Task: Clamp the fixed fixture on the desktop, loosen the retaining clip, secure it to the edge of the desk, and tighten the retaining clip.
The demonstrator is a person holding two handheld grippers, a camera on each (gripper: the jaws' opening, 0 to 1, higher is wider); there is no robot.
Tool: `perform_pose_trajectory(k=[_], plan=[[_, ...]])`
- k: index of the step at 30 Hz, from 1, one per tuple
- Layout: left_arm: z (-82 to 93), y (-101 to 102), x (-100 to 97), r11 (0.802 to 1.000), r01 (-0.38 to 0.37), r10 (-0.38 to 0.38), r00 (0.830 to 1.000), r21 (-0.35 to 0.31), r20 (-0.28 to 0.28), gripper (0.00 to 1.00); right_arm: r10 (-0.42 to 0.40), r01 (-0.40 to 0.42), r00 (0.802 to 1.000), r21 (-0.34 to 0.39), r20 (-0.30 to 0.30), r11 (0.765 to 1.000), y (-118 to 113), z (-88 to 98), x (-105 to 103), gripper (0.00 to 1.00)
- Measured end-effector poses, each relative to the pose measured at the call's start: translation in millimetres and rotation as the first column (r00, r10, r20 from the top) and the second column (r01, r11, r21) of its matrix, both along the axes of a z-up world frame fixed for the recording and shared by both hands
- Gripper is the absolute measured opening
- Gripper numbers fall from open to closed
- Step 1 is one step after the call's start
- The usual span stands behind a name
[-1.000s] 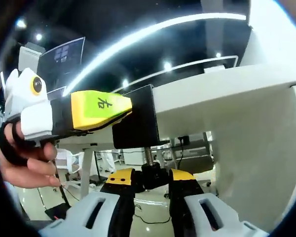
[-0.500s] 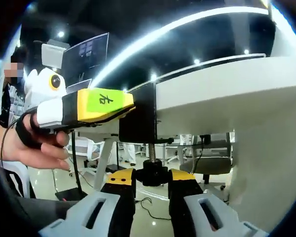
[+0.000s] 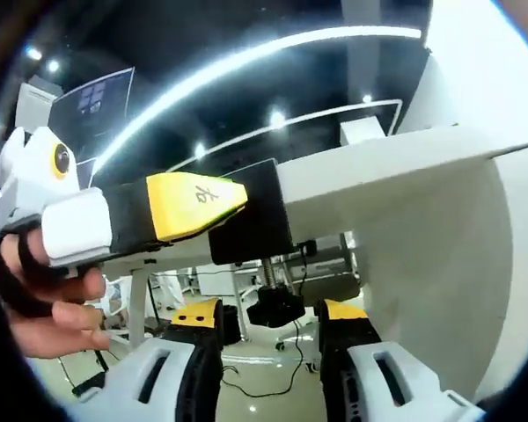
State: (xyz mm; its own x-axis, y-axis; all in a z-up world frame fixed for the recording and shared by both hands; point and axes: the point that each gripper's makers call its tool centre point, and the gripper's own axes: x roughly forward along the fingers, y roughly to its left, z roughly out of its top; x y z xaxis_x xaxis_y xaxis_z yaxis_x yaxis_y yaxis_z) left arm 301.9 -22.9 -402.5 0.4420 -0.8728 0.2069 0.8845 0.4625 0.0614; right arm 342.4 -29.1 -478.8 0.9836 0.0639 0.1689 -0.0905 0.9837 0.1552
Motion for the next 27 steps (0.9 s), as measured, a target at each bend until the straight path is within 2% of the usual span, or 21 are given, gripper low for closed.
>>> perform_pose_trajectory(k=[2,4,5,9,12,15,18,22,23,27], plan=[[0.2,-0.1,0.1,1.000,0.000,0.000,1.000,0.005,-0.002,0.01,-0.006,0.007,1.000,0.012,-0.014,1.000,-0.5,-1.2,2.4,0.39],[0.2,0.0,0.4,1.000,0.004,-0.004,1.000,0.004,-0.009,0.01,-0.004,0.005,1.000,0.011,-0.018,1.000,1.4,0.5,1.6,0.30],[0.2,0.0,0.3,1.000,0.005,-0.005,1.000,0.005,-0.008,0.01,-0.040,0.040,0.999,-0.020,-0.029,0.999,-4.9,-0.8,1.0,0.26],[0.5,-0.1,0.9,1.000,0.006,-0.006,1.000,0.004,-0.008,0.01,-0.025,0.024,0.999,-0.027,-0.026,0.999,-4.5,-0.4,1.0,0.26],[0.6,-0.2,1.0,1.000,0.007,-0.007,1.000,0.004,-0.008,0.01,0.023,-0.023,1.000,-0.032,-0.013,0.999,-4.2,-0.3,1.7,0.26],[0.6,-0.5,1.1,1.000,0.006,-0.006,1.000,0.009,-0.005,0.01,0.113,-0.112,0.993,-0.050,0.015,0.992,-1.5,0.5,2.5,0.26],[0.5,-0.7,0.9,1.000,0.006,-0.006,1.000,0.015,-0.003,0.01,0.219,-0.216,0.975,-0.084,0.027,0.973,-0.6,0.6,3.3,0.26],[0.6,-0.2,1.4,1.000,0.011,-0.011,1.000,0.000,-0.019,0.01,0.361,-0.353,0.932,-0.127,0.042,0.927,1.9,0.8,4.7,0.26],[0.6,-0.3,1.4,1.000,0.012,-0.012,1.000,-0.002,-0.021,0.01,0.384,-0.376,0.922,-0.135,0.042,0.917,2.3,0.4,4.8,0.26],[0.6,-0.4,0.9,1.000,0.008,-0.008,1.000,0.003,-0.017,0.01,0.421,-0.412,0.906,-0.150,0.034,0.899,2.5,0.2,5.3,0.25]])
